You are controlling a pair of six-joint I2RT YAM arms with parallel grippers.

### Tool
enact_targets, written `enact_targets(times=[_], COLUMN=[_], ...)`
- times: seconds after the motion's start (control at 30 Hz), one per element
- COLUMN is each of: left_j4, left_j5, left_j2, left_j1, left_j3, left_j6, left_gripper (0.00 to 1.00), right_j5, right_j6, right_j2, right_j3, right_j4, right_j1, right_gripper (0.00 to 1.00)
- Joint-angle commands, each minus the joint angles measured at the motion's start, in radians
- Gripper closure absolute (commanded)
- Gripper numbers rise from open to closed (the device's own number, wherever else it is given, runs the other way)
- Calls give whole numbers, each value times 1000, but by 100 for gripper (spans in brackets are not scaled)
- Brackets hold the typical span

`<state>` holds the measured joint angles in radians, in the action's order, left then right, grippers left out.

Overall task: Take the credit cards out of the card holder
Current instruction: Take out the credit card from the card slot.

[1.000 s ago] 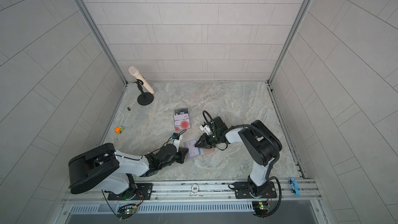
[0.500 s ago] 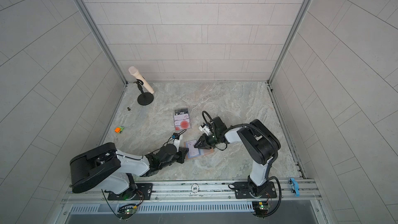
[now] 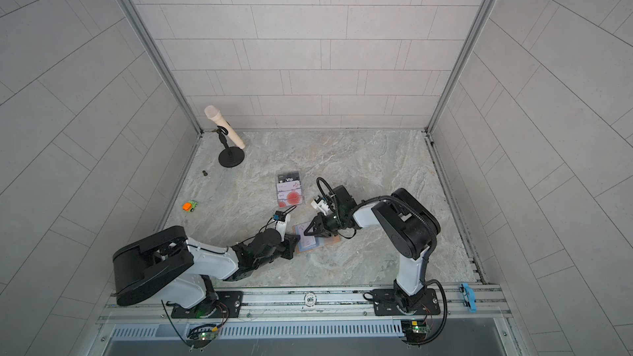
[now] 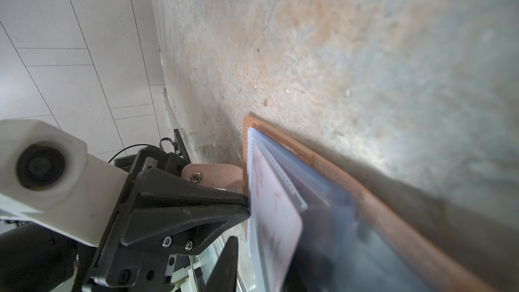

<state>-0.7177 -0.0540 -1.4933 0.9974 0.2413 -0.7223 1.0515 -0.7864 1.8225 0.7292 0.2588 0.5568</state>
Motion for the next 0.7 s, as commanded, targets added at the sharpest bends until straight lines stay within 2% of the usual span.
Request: enact_targets(times=[0.0, 0.67], left_j4=[156, 187], left_j5=[30, 23], left_j2=[-44, -50], left_j1=[7, 10], left_j3=[-24, -16], left_j6=[-1, 7], left_gripper=[89, 89], right_j5=[31, 61], right_j6=[-32, -3], right_j2=[4, -49], right_j3=[1, -51], right_j4=[73, 60], right_j1=[17, -58], right_gripper=[78, 82])
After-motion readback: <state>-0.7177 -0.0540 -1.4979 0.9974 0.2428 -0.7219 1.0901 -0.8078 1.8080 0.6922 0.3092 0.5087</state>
